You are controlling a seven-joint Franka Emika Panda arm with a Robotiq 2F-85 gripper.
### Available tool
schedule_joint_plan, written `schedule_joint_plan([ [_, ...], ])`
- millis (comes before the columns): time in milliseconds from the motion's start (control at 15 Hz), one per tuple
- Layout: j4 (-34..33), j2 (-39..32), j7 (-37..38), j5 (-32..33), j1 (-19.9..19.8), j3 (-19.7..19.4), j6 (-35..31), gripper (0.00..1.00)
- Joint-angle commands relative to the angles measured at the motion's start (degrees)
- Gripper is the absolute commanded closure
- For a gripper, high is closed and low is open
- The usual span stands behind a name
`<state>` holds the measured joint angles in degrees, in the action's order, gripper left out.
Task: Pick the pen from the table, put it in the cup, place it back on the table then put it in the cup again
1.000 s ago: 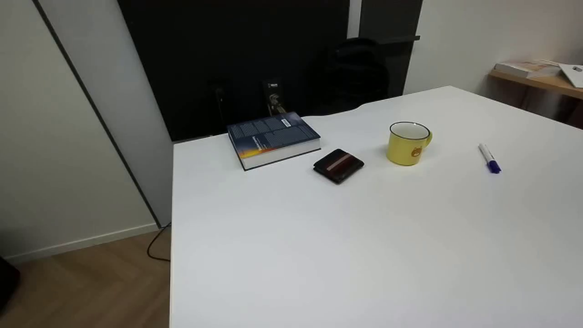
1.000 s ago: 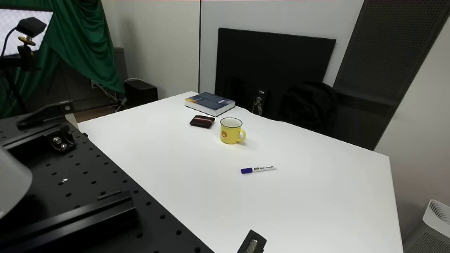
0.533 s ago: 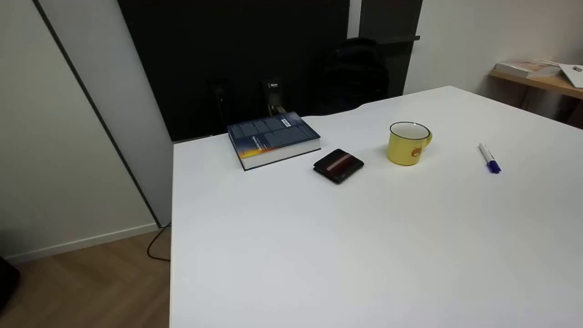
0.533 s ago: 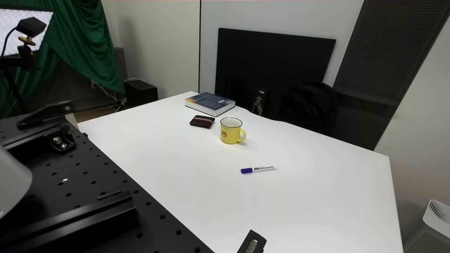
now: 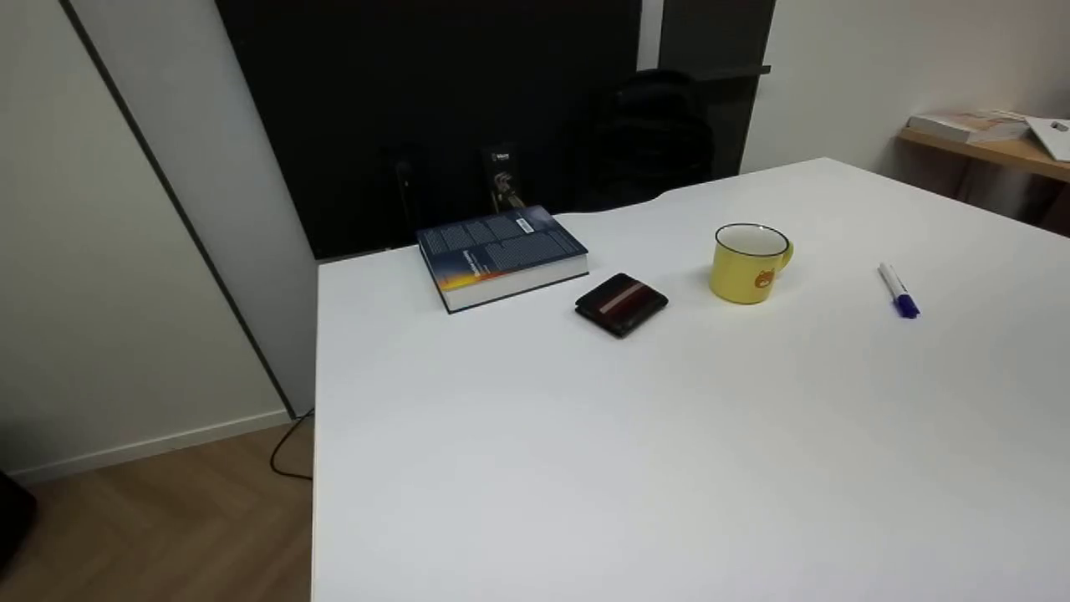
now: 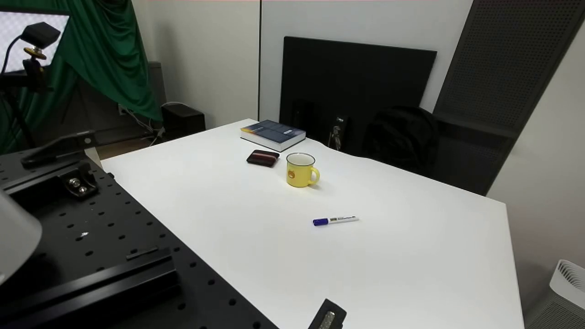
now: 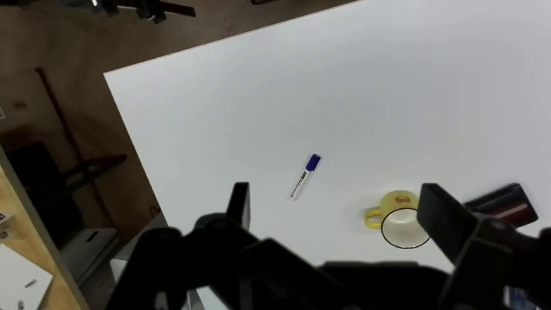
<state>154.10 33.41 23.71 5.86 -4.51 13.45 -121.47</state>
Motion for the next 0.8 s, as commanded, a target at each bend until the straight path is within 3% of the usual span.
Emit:
schedule_joint_plan([
  [0, 1.8, -0.7, 7.3, 0.9, -2.8, -1.4, -6.9, 0.00],
  [333, 2.4, -6.6, 13.5, 1.8, -8.5, -1.6, -19.0, 0.00],
  [733, 1.4, -15.9, 18.5, 5.2, -12.6, -2.1, -28.2, 0.00],
])
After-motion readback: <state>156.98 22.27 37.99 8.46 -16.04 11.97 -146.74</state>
